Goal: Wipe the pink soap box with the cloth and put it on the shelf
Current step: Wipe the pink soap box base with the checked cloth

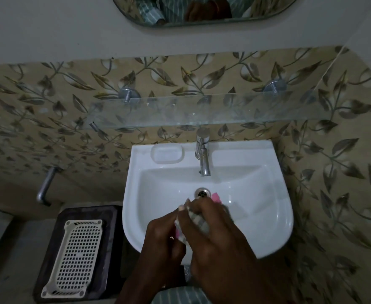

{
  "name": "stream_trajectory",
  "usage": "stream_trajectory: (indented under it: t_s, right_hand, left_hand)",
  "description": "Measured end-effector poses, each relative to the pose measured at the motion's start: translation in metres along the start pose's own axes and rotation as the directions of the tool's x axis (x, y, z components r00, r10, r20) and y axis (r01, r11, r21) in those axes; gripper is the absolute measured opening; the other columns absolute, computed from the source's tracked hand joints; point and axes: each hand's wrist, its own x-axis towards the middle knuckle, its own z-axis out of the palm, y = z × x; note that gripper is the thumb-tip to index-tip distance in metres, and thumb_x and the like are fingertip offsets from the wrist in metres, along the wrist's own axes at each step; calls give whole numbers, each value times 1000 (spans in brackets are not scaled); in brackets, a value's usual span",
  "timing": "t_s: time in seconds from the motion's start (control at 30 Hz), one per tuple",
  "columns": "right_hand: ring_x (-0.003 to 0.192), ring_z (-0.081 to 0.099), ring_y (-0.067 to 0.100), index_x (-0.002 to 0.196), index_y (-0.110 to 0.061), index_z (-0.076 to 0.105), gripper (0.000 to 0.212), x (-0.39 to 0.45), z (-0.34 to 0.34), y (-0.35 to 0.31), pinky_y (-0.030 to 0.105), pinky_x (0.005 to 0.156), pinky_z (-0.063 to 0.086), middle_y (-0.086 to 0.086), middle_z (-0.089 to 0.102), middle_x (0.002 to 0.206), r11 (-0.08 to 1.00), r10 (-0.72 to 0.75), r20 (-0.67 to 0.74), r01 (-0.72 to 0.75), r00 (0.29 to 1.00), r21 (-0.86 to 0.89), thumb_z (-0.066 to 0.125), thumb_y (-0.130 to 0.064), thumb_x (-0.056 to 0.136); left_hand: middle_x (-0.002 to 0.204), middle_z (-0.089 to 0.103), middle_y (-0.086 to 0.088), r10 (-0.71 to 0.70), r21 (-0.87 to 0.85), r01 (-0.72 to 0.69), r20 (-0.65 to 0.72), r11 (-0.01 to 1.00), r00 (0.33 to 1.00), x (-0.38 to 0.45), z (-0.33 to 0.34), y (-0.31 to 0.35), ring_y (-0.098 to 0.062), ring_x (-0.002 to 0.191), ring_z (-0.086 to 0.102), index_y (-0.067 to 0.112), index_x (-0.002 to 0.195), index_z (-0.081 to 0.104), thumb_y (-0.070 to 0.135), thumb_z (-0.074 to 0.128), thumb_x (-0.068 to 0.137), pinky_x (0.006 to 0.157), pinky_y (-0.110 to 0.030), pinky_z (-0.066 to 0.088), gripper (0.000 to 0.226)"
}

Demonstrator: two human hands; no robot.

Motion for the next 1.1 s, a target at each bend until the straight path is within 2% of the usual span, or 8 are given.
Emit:
stream_trajectory:
  t_s: [0.13,0.23,0.37,0.5,0.63,0.73,0.83,1.1]
  right_hand:
    - [93,61,9,121,-23,58,35,12,3,23,30,71,58,-14,55,111,994,112,-48,-110,993,25,54,-15,87]
    - [92,58,11,115,-32,50,30,17,4,38,27,71,53,-13,52,106,965,252,-59,-246,966,91,58,-14,93]
    - [101,60,16,132,-25,51,55,4,14,21,33,68,61,-3,46,124,988,152,-35,-153,988,-8,62,-7,81]
    - [118,44,-12,134,-35,48,37,-1,26,15,7,94,40,-35,37,129,986,118,-37,-113,992,125,37,-33,99]
    - [99,58,25,129,-16,55,47,16,10,47,32,80,52,5,48,120,948,312,-31,-309,950,71,57,-1,84]
    - [98,59,16,132,-23,50,57,12,10,38,22,70,56,-14,42,123,947,317,1,-317,948,48,65,-3,81]
    - [93,65,27,135,-11,53,83,3,21,17,31,58,60,11,52,124,976,215,45,-212,976,-51,77,2,57]
    - [101,56,24,141,-11,40,66,16,25,41,30,77,55,7,36,122,928,365,5,-363,931,-87,62,0,80]
  left_hand:
    - [85,64,34,67,75,-67,6,995,998,-3,-5,-8,11,68,58,38,100,61,-2,56,89,59,-10,45,42]
    - [134,71,20,75,16,-75,-25,997,997,-9,-3,-5,-8,119,72,23,138,66,6,59,95,96,-19,56,47]
    - [102,78,20,-13,-47,9,-66,999,998,-6,6,-9,-2,85,74,30,127,72,-1,60,93,71,-23,59,47]
    - [117,77,19,-16,-162,2,-86,987,996,-2,0,-4,-5,105,75,37,132,68,5,58,95,81,-24,60,50]
    - [127,76,15,-63,-196,36,-130,980,990,-7,-1,-6,-13,117,74,39,133,69,17,61,96,97,-23,57,44]
    - [126,77,14,-84,-187,64,-102,980,991,-7,4,-10,-12,114,75,31,134,69,17,61,97,96,-27,59,40]
    - [123,78,9,-107,-232,80,-108,969,988,-7,7,-14,-18,114,76,30,133,70,15,62,96,93,-34,62,41]
    - [133,74,9,-108,-211,88,-83,973,991,-7,4,-17,-17,124,71,21,136,69,12,58,96,102,-31,57,42]
